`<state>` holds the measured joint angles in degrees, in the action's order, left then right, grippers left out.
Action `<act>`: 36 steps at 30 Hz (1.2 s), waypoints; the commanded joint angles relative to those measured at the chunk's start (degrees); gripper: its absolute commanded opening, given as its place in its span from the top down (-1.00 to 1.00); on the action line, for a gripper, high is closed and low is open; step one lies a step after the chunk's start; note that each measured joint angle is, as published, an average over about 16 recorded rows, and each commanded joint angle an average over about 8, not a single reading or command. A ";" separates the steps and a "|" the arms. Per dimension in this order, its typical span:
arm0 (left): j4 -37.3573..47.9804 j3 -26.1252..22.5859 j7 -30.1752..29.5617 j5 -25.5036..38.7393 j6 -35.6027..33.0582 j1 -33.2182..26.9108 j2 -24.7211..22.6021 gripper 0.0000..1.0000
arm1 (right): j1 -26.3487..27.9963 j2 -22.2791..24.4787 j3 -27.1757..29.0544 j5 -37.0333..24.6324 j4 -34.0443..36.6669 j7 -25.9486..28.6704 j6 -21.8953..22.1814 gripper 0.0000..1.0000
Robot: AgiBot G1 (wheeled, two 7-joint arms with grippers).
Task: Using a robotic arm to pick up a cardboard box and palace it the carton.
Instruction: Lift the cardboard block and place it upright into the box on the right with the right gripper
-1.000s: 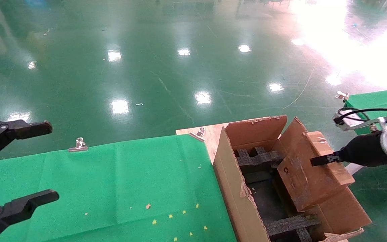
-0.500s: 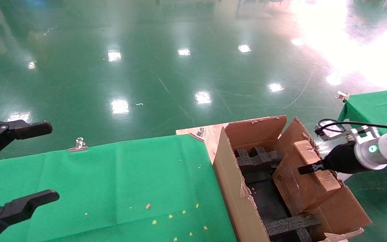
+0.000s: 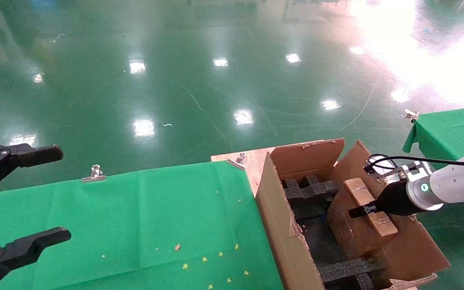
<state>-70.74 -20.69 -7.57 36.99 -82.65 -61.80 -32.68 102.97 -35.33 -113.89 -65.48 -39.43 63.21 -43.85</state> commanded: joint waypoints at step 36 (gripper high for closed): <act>0.01 0.01 0.01 -0.01 0.01 0.02 0.00 -1.00 | -4.60 -3.19 1.42 3.64 6.31 -4.95 -1.51 -1.00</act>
<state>-70.72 -20.69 -7.56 36.98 -82.64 -61.79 -32.68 98.44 -38.47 -112.47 -61.87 -33.23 58.28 -45.36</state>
